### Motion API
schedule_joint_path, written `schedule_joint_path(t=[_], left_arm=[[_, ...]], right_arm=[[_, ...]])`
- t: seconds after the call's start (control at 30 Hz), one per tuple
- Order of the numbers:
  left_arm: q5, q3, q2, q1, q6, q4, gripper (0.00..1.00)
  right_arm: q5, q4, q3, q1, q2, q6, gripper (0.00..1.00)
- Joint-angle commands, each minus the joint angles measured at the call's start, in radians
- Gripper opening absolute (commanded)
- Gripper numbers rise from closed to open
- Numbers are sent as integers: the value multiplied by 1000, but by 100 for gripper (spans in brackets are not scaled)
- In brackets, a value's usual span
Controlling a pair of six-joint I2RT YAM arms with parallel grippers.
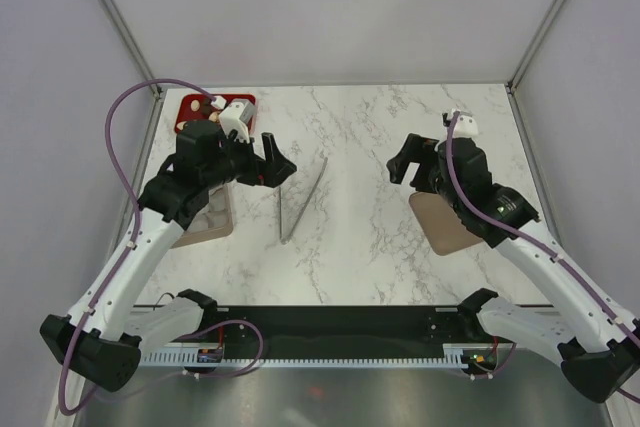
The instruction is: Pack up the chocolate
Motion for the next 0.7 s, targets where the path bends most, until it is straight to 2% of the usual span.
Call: schedule_joint_path(t=[0.0, 0.33, 0.5, 0.67], left_arm=[[-6, 20, -19, 2, 25, 14, 100], [-136, 46, 64, -9, 34, -92, 100], [-262, 87, 194, -84, 39, -184, 100], [-348, 80, 280, -127, 14, -204, 100]], right_arm=[[23, 3, 36, 3, -31, -8, 98], [28, -2, 16, 3, -59, -19, 98], [30, 0, 5, 3, -68, -28, 98], [20, 1, -8, 2, -82, -43, 98]])
